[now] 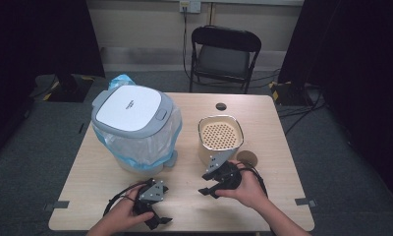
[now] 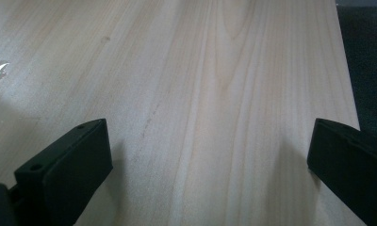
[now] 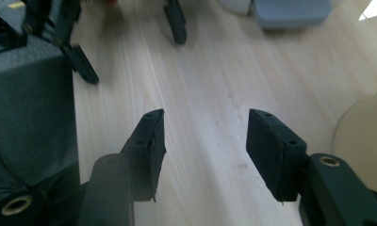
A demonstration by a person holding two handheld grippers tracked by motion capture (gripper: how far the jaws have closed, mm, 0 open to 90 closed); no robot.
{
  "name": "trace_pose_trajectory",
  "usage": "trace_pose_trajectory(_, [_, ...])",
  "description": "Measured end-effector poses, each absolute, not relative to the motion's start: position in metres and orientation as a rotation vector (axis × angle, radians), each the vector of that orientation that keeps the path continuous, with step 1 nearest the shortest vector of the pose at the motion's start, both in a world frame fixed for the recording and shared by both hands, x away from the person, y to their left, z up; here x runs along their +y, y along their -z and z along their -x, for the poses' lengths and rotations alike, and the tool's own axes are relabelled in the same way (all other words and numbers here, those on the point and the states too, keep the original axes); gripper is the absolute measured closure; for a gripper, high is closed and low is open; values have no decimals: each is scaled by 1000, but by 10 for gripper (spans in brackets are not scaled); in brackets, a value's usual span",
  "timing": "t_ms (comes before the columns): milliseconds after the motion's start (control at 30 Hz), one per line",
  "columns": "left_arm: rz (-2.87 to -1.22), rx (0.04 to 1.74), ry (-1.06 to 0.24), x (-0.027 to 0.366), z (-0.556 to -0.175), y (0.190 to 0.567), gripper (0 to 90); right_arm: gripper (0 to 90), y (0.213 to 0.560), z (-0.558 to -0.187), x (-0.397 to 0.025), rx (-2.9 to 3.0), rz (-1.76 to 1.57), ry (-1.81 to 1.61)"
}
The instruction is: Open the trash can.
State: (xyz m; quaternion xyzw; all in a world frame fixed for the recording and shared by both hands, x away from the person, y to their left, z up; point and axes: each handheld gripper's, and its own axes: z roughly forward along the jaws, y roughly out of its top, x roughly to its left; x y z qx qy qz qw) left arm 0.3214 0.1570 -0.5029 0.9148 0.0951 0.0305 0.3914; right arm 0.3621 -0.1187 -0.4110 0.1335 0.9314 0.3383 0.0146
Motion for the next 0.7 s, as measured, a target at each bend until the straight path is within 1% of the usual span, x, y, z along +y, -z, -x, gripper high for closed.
trace_pose_trajectory(67, [-2324,241,-78,157,-321,503,0,486,398,-367,-118,2896,-411,-1082])
trace_pose_trajectory(133, [-2323,242,-77,157,-321,503,0,486,394,-368,-118,2896,-418,-1084])
trace_pose_trajectory(167, [-2322,240,-79,157,-321,503,0,492,384,-371,-116,2891,-404,-1074])
trace_pose_trajectory(267, [-2326,234,-87,157,-322,502,0,498,376,-374,-115,2885,-404,-1079])
trace_pose_trajectory(300, [-2325,236,-87,157,-322,502,0,501,368,-377,-115,2883,-404,-1083])
trace_pose_trajectory(500, [-2329,229,-88,157,-322,502,0,523,349,-384,-113,2877,-396,-1069])
trace_pose_trajectory(600, [-2324,235,-86,157,-322,502,0,542,334,-389,-112,2879,-392,-1051])
trace_pose_trajectory(700, [-2329,229,-88,157,-322,502,0,546,328,-392,-111,2880,-381,-1045])
